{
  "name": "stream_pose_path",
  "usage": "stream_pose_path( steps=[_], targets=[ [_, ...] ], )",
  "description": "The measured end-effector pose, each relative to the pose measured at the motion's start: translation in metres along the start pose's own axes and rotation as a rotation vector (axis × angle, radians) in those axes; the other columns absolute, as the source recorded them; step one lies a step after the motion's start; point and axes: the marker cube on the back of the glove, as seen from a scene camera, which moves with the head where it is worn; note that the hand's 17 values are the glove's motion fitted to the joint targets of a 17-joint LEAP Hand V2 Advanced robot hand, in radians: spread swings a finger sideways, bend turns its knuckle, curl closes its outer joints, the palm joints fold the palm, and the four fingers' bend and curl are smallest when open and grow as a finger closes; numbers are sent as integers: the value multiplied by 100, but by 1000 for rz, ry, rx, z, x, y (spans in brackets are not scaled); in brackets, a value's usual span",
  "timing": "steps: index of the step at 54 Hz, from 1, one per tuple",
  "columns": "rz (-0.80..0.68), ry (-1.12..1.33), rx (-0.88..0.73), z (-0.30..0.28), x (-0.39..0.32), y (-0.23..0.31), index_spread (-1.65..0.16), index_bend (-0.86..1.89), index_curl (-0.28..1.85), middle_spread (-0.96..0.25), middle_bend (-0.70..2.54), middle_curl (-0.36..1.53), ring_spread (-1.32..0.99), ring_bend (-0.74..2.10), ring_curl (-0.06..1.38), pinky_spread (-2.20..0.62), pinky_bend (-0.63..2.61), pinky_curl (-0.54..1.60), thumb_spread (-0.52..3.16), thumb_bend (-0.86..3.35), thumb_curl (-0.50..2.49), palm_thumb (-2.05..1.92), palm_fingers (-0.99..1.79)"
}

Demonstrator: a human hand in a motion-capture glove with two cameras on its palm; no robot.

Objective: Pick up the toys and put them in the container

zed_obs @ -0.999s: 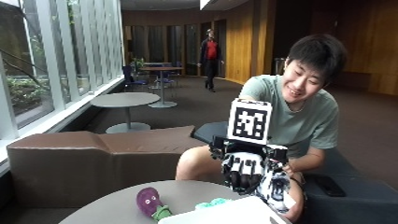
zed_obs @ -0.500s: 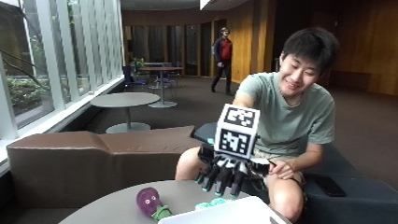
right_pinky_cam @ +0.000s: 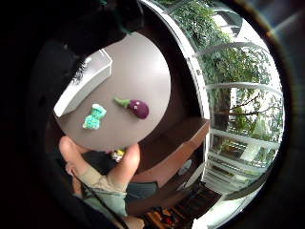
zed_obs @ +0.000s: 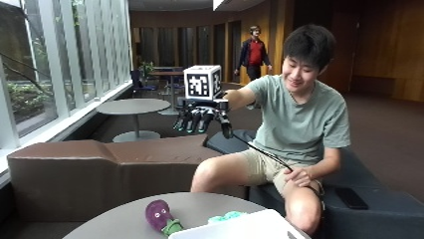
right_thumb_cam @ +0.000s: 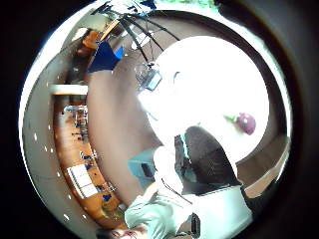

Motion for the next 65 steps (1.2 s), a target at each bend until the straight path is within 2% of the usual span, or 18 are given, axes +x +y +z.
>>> stream_pose_path(
  steps=[2,3,9,10,19,35,46,54,60,62,65],
  targets=[
    [-14,20,-20,11,7,8,-22,13,43,-7,16,41,-3,31,40,3,95,34,128,-1,57,16,-13],
    [-22,30,-28,17,10,11,-22,18,44,-5,0,37,-3,35,42,3,98,35,129,-1,56,16,-19],
    [-90,94,-104,61,19,28,-23,19,44,-3,3,30,-3,38,42,3,95,34,131,-1,52,17,-20],
    [-102,103,-114,69,18,29,-23,14,42,-6,20,34,-3,34,40,3,90,32,131,-1,52,17,-13],
    [-245,184,-200,128,14,39,-24,10,37,-9,19,35,-4,27,39,3,80,30,133,-1,47,17,-16],
    [-454,177,-220,191,-4,40,-23,6,25,-9,16,34,-6,23,38,1,78,31,133,-1,42,20,-21],
    [-643,339,-308,252,-19,29,-23,6,20,-8,11,30,-7,21,38,0,77,32,130,-1,41,24,-28],
    [-662,372,-424,311,-7,44,-23,6,18,-8,10,26,-7,18,38,-1,76,33,125,-2,39,22,-31],
    [-637,413,-559,362,-3,18,-23,7,17,-8,10,25,-6,16,36,-1,76,33,122,-1,38,22,-33],
    [-625,371,-562,371,-3,13,-23,11,18,-8,10,24,-6,14,35,0,76,33,126,4,41,31,-31],
    [-601,263,-470,377,-7,2,-23,16,20,-9,11,23,-5,12,33,0,77,34,133,11,44,42,-23]
  ],
)
